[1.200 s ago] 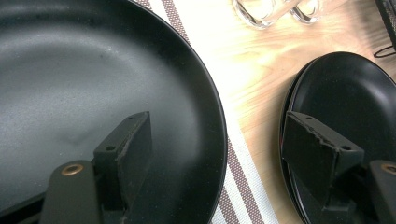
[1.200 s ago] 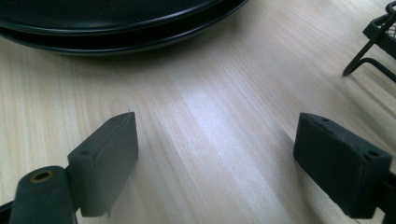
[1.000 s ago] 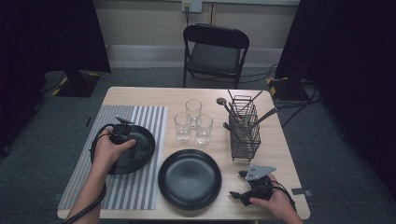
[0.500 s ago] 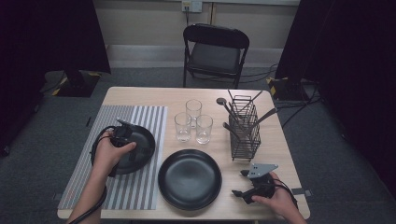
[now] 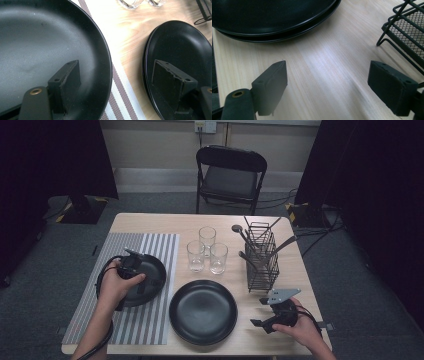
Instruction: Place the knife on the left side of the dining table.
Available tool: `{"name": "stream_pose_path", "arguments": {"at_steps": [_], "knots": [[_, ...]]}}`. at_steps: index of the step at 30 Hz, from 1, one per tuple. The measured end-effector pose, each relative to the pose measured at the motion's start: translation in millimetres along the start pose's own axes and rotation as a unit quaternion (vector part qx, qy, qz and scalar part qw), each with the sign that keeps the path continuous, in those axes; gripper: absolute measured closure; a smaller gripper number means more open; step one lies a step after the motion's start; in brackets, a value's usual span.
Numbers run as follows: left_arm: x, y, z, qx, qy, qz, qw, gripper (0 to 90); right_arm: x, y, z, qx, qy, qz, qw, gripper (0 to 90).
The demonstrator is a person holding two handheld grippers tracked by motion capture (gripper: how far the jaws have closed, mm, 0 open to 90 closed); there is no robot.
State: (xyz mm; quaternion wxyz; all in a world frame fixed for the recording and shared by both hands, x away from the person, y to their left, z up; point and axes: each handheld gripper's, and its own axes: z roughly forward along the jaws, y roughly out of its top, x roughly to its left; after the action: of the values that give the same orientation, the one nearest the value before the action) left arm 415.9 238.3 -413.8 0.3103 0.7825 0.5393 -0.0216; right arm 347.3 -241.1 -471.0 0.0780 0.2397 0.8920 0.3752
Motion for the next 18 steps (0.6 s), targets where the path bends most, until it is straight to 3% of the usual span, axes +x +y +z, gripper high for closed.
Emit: {"name": "stream_pose_path", "arguments": {"at_steps": [18], "knots": [[-0.2, -2.7, -2.7, -0.001, -0.004, 0.003, 1.0000, 22.3, -1.6, 28.5, -16.8, 0.043, 0.011, -0.022, 0.9988, 17.0]]}}
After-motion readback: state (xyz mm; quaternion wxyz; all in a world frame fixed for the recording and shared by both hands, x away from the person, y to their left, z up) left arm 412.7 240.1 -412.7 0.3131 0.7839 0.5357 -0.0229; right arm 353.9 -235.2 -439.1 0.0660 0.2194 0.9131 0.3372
